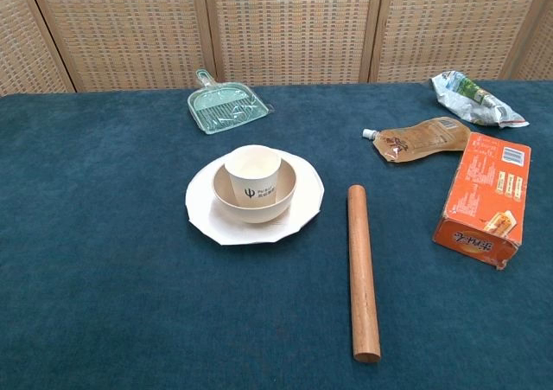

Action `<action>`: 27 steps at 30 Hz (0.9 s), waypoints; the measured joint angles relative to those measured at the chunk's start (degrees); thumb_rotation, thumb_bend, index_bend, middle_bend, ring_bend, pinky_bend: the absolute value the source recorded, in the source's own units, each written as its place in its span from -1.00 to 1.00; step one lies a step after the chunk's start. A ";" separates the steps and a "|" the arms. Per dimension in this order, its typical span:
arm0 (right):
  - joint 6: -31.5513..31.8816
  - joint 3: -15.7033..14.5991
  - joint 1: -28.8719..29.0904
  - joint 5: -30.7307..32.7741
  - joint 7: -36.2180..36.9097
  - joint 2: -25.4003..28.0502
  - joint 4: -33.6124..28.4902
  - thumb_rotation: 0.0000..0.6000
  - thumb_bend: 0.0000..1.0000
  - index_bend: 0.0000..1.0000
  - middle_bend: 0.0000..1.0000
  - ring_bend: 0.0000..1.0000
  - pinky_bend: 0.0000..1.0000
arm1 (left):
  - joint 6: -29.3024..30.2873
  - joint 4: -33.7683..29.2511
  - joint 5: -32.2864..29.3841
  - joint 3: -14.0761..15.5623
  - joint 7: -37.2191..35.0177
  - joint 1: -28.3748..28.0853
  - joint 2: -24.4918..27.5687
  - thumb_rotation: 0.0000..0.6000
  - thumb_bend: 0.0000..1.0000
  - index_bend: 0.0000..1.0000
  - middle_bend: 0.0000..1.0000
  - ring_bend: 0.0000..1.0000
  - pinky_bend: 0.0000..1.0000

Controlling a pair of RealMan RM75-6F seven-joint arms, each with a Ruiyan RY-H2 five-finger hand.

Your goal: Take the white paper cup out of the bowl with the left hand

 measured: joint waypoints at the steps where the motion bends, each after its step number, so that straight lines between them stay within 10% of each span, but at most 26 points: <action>1: 0.03 0.02 0.00 -0.02 0.14 0.00 0.05 1.00 -0.80 -1.00 -1.00 -1.00 -1.00 | -0.11 0.05 -0.06 0.00 0.00 -0.04 -0.01 1.00 -0.81 -1.00 -1.00 -1.00 -1.00; 27: -2.66 2.52 1.42 4.47 3.52 0.07 3.26 1.00 -0.81 -1.00 -1.00 -1.00 -1.00 | -11.01 -4.94 -3.08 -5.01 6.33 -9.66 -0.09 1.00 -0.80 -0.91 -1.00 -1.00 -1.00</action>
